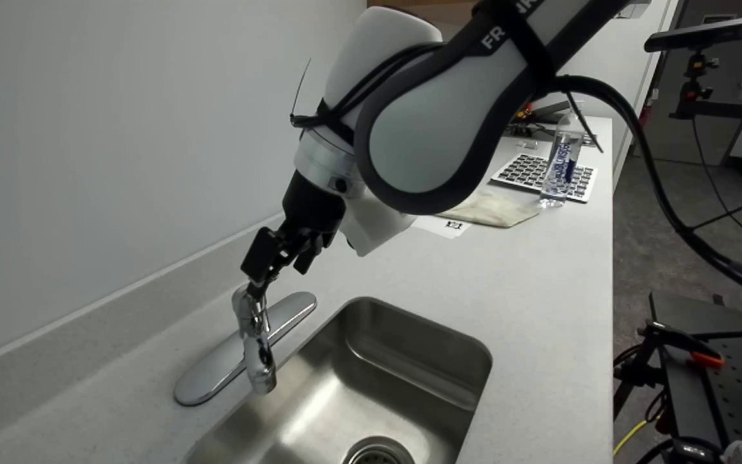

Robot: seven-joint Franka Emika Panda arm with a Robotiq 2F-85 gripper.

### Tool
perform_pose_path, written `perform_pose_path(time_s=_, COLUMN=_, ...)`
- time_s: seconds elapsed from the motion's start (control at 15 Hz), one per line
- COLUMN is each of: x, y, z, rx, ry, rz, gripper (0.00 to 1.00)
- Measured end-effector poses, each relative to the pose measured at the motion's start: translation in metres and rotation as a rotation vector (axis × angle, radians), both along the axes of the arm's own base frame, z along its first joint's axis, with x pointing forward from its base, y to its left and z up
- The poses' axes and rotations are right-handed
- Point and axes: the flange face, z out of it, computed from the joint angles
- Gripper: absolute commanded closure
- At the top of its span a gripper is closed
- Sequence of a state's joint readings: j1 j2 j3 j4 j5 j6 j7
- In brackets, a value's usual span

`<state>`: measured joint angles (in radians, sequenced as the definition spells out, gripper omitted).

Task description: Move the faucet to the left, push the faucet handle down then to the right

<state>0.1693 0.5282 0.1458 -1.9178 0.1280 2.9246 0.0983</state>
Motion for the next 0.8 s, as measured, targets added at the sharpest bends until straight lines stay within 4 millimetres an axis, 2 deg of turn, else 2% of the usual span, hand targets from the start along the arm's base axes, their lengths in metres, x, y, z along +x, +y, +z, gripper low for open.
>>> perform_pose_path(time_s=0.33, x=-0.005, y=-0.013, z=-0.014, rx=-0.056, ry=0.014, rz=0.014, gripper=0.00)
perform_pose_path(time_s=0.8, x=-0.006, y=-0.016, z=-0.017, rx=-0.096, ry=0.025, rz=0.012, gripper=0.00)
